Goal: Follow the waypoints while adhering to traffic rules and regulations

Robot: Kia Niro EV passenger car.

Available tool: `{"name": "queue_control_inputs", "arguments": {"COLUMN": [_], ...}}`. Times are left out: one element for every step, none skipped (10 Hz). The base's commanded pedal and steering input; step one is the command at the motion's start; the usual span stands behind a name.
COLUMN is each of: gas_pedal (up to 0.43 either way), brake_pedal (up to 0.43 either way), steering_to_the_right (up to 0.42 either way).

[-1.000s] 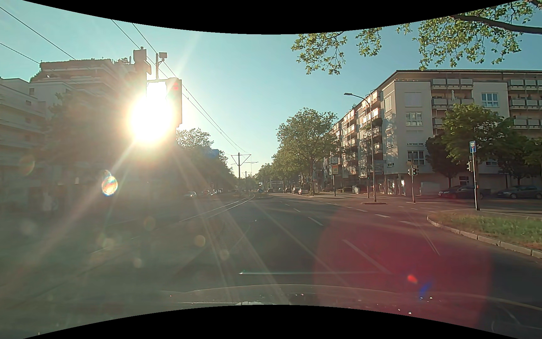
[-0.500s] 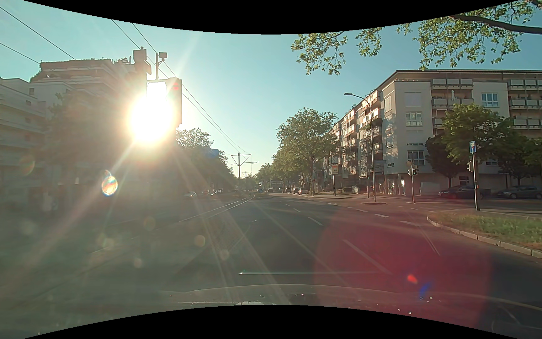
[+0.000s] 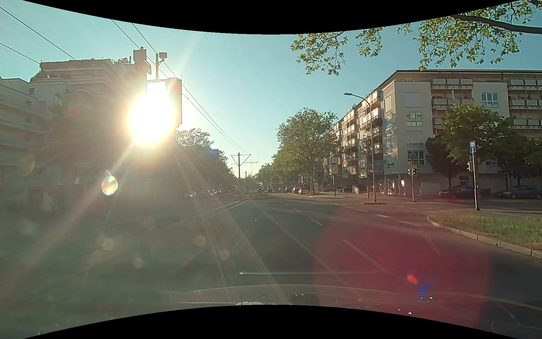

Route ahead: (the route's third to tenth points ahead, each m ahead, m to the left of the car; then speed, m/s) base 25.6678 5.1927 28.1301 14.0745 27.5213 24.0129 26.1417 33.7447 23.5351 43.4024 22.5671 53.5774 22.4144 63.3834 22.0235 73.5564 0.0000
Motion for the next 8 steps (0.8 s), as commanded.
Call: {"name": "queue_control_inputs", "arguments": {"gas_pedal": [0.000,0.000,0.000,0.000,0.000,0.000,0.000,0.000], "brake_pedal": [0.220,0.220,0.220,0.220,0.220,0.220,0.220,0.220], "steering_to_the_right": [0.003,0.003,0.002,0.002,0.002,0.002,0.002,0.003]}}
